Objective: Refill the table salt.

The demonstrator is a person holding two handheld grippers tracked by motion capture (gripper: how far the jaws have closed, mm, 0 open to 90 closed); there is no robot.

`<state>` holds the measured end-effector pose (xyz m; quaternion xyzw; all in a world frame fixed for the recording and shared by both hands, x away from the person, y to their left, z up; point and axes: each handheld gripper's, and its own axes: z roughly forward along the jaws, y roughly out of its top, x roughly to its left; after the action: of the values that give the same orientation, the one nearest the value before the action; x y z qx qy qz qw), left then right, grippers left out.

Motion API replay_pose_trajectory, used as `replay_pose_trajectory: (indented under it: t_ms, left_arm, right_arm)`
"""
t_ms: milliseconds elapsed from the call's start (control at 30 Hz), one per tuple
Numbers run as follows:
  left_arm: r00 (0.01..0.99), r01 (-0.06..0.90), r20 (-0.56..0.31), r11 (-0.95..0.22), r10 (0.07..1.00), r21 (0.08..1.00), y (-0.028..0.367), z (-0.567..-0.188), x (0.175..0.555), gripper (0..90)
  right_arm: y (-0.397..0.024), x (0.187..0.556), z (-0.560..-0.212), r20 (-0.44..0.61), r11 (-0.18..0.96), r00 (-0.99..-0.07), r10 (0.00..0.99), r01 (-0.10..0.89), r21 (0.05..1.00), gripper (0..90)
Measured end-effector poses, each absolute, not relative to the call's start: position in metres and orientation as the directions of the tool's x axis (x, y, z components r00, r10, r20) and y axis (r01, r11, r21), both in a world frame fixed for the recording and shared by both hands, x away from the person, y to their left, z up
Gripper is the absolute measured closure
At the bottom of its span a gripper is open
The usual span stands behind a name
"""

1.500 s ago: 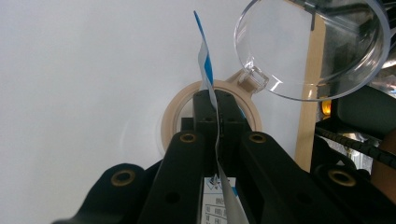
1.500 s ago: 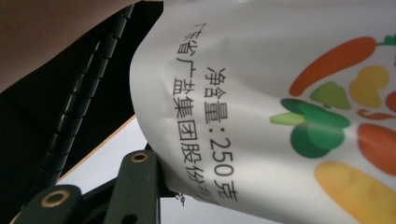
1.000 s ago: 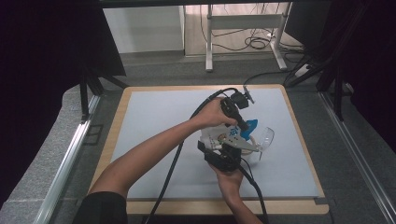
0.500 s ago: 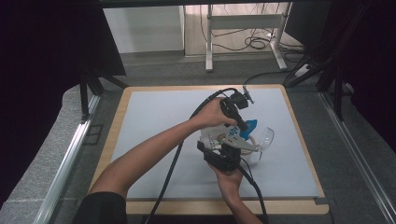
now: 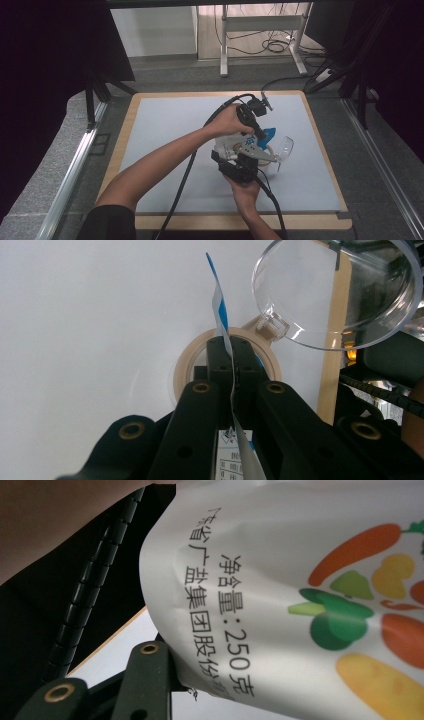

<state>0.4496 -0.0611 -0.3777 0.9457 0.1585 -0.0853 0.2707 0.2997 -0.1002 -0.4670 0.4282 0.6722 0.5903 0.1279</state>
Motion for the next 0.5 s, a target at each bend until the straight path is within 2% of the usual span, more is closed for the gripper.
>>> replay_pose_trajectory:
  t_ms: [500]
  left_arm:
    - [0.935, 0.347, -0.246, -0.805, 0.256, 0.481, -0.0612, -0.3799, 0.4498, 89.9]
  right_arm:
    - [-0.0998, 0.3006, -0.469, 0.333, -0.064, -0.6, 0.727, 0.424, 0.903, 58.5]
